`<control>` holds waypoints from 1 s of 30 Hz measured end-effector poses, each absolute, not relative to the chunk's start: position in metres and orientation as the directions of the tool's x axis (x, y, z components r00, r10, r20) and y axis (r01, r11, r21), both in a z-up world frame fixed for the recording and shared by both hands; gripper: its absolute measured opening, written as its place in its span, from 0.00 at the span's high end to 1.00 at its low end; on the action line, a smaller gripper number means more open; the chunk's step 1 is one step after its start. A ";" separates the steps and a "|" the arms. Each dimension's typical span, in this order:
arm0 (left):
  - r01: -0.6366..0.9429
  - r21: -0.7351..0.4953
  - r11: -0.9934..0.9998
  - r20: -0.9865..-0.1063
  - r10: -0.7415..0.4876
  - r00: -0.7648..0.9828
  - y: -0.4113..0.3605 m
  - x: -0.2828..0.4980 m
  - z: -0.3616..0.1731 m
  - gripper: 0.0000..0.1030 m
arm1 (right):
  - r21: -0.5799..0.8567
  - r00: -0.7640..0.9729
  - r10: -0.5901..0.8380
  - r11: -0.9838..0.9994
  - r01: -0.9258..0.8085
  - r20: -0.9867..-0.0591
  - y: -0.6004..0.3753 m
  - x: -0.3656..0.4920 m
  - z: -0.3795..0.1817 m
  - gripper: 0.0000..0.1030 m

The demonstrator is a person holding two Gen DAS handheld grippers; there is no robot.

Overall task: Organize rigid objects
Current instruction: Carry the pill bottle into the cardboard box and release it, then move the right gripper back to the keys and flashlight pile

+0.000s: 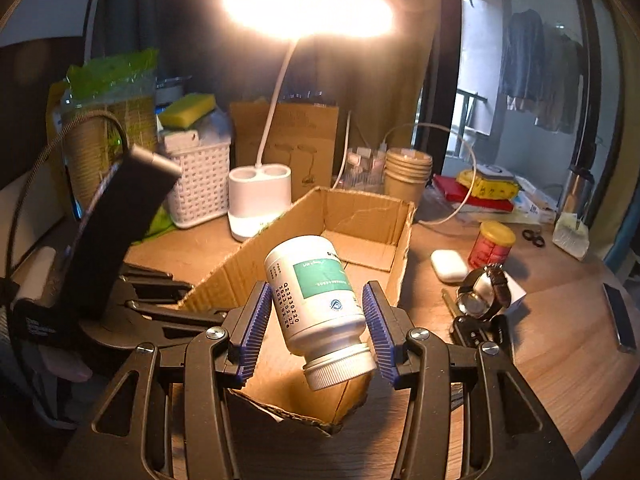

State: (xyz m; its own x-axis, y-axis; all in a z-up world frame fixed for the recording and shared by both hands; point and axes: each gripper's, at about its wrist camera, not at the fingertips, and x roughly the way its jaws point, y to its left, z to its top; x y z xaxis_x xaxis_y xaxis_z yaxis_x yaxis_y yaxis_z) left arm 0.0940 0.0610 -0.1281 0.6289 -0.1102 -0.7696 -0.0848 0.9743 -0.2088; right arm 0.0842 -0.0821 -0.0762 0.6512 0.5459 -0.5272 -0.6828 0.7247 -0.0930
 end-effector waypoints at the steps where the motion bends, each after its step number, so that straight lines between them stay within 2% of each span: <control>1: -0.083 -0.209 0.974 -0.770 -0.111 0.628 0.061 0.094 -0.128 0.74 | -0.099 0.650 0.540 0.724 -0.683 -0.534 -0.081 0.085 -0.078 0.51; 14: -0.082 -0.210 0.974 -0.771 -0.113 0.626 0.060 0.095 -0.129 0.74 | -0.093 0.628 0.526 0.720 -0.688 -0.573 -0.080 0.089 -0.086 0.51; 30: -0.082 -0.213 0.974 -0.772 -0.116 0.625 0.061 0.095 -0.129 0.74 | -0.061 0.673 0.532 0.760 -0.647 -0.514 -0.104 0.089 -0.068 0.51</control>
State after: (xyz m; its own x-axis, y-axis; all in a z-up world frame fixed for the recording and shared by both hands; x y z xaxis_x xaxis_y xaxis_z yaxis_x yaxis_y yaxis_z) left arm 0.0946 0.0607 -0.1293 0.6251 -0.1161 -0.7719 -0.0815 0.9737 -0.2125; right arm 0.0895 -0.1041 -0.0676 0.6732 0.5316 -0.5140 -0.6467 0.7603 -0.0607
